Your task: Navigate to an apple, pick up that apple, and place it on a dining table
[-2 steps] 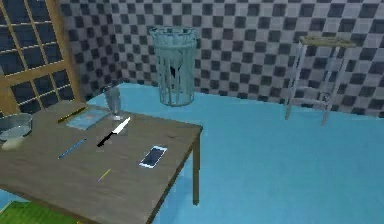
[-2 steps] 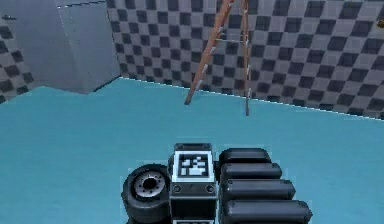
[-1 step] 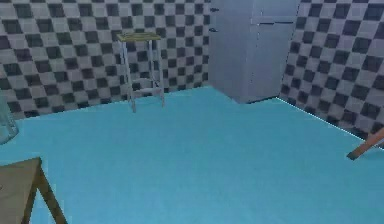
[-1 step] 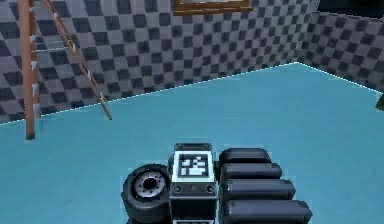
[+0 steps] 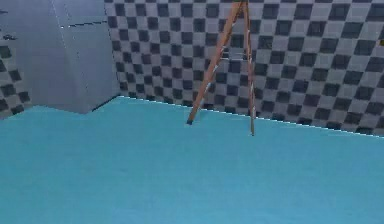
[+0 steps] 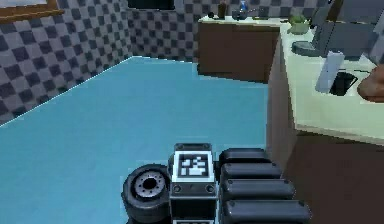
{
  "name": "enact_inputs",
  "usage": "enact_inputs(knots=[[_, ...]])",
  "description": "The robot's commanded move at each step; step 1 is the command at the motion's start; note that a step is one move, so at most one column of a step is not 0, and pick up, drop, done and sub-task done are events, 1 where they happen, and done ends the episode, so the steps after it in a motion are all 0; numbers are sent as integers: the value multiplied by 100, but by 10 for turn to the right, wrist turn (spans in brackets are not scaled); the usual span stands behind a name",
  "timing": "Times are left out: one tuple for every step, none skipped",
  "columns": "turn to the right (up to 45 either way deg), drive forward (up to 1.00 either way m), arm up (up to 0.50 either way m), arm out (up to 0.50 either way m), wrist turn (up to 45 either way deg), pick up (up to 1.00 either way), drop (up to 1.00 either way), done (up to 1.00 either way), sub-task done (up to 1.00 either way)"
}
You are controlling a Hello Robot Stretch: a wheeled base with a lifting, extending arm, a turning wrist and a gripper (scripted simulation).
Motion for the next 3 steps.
enact_inputs(knots=[[450, 0, 0, 0, 0, 0, 0, 0, 0], [360, 0, 0, 0, 0, 0, 0, 0, 0], [30, 0, 0, 0, 0, 0, 0, 0, 0]])
